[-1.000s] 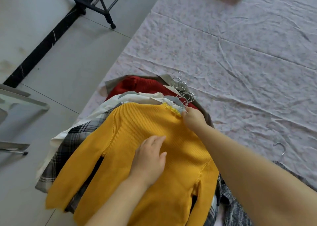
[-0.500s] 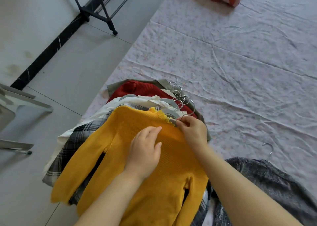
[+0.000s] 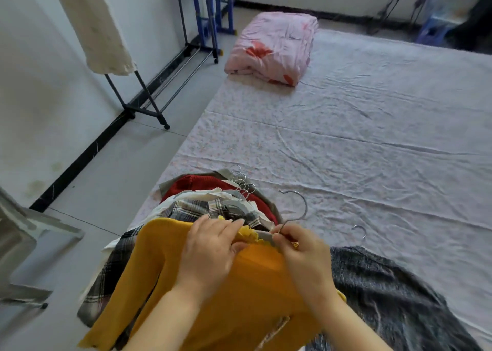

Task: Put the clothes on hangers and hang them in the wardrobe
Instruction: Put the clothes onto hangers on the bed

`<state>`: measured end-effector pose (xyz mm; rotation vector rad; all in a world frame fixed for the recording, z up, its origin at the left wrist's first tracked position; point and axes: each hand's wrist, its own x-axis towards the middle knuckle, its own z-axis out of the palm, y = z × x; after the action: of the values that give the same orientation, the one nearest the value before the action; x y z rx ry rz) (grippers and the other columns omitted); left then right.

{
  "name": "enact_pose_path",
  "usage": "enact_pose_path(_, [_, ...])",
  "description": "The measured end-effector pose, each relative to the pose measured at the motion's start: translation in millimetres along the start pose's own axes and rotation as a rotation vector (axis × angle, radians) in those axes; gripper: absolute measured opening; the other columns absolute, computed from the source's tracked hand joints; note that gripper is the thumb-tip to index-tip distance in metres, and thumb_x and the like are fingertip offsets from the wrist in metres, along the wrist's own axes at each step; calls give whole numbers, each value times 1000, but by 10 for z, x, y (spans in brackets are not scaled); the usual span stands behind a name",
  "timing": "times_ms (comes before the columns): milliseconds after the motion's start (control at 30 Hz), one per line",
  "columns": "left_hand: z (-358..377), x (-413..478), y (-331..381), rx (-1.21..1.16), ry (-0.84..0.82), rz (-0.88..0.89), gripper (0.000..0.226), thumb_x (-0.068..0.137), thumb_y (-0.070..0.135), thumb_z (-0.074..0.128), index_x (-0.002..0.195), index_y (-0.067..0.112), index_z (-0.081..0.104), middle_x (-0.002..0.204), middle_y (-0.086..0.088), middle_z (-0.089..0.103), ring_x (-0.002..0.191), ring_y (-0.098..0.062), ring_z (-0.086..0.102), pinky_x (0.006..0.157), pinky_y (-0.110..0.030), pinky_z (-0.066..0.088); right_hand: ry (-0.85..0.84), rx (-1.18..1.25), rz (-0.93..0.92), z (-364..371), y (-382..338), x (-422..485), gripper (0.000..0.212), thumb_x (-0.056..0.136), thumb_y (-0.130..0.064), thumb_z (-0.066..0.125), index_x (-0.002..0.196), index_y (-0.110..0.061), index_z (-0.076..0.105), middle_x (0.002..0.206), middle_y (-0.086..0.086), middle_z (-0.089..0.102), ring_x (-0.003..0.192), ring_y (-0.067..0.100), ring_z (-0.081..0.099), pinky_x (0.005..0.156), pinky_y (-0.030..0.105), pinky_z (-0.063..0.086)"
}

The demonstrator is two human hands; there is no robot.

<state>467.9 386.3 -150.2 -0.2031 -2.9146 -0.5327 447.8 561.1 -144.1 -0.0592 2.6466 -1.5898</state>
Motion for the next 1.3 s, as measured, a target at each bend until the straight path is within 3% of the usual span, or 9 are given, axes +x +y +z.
enact_pose_path(100, [-150, -122, 246, -35, 91, 128, 26, 76, 31, 71, 98, 17, 71, 82, 5, 69, 76, -18, 64, 81, -37, 47, 81, 14, 0, -250, -99, -311, 33, 80, -9, 70, 69, -39, 62, 73, -13, 66, 75, 0, 58, 64, 19, 46])
enact_pose_path(200, [-222, -216, 501, -135, 135, 199, 26, 75, 36, 63, 93, 21, 72, 81, 7, 69, 74, -16, 63, 81, -26, 37, 199, -7, 11, -458, -149, -635, 34, 79, -9, 70, 68, -39, 60, 71, -14, 66, 74, 0, 58, 63, 16, 44])
enact_pose_path(433, [-289, -591, 1056, -386, 197, 394, 29, 80, 44, 52, 84, 26, 73, 78, 11, 70, 75, -10, 59, 76, -29, 37, 464, -6, 77, -830, -167, -1628, 20, 81, -16, 70, 83, -36, 66, 83, -17, 67, 84, -4, 60, 70, 10, 46])
enact_pose_path(633, [-390, -939, 1699, -532, 113, 507, 28, 79, 44, 52, 85, 27, 73, 77, 12, 70, 73, -11, 64, 77, -23, 33, 668, -109, 158, -1208, -143, -2531, 21, 83, -21, 66, 80, -42, 63, 81, -23, 65, 78, -5, 59, 62, 7, 41])
enact_pose_path(767, [-432, -1139, 2230, -540, 15, 610, 33, 82, 46, 49, 96, 27, 71, 85, 11, 71, 78, -11, 65, 78, -24, 36, 816, -115, 179, -1604, -110, -3008, 21, 82, -21, 67, 76, -41, 64, 79, -22, 65, 76, -4, 58, 60, 5, 40])
enact_pose_path(900, [-344, -1317, 2681, -514, -37, 671, 37, 87, 41, 44, 109, 23, 67, 100, 6, 70, 92, -16, 64, 89, -24, 37, 905, -129, 232, -2171, 92, -3499, 20, 84, -20, 66, 73, -36, 65, 77, -21, 65, 72, -2, 57, 58, 8, 40])
enact_pose_path(1033, [-129, -1586, 3250, -469, -54, 723, 38, 88, 36, 40, 110, 20, 67, 104, 3, 69, 96, -23, 65, 90, -42, 46, 945, -155, 230, -2784, 368, -4031, 19, 85, -19, 65, 74, -35, 65, 77, -21, 66, 73, -3, 58, 58, 5, 40])
enact_pose_path(1200, [170, -2076, 4128, -461, -102, 691, 39, 87, 36, 41, 112, 19, 66, 109, 2, 67, 103, -22, 61, 99, -39, 38, 940, -178, 231, -3568, 764, -4559, 21, 85, -19, 65, 73, -37, 63, 73, -21, 65, 75, -6, 58, 59, 5, 41])
enact_pose_path(1300, [308, -2285, 4571, -434, -125, 660, 40, 85, 35, 41, 114, 19, 65, 111, 1, 66, 104, -24, 60, 98, -44, 38, 923, -194, 215, -3989, 961, -4776, 24, 84, -18, 65, 74, -39, 61, 73, -18, 64, 77, -8, 57, 61, 3, 41])
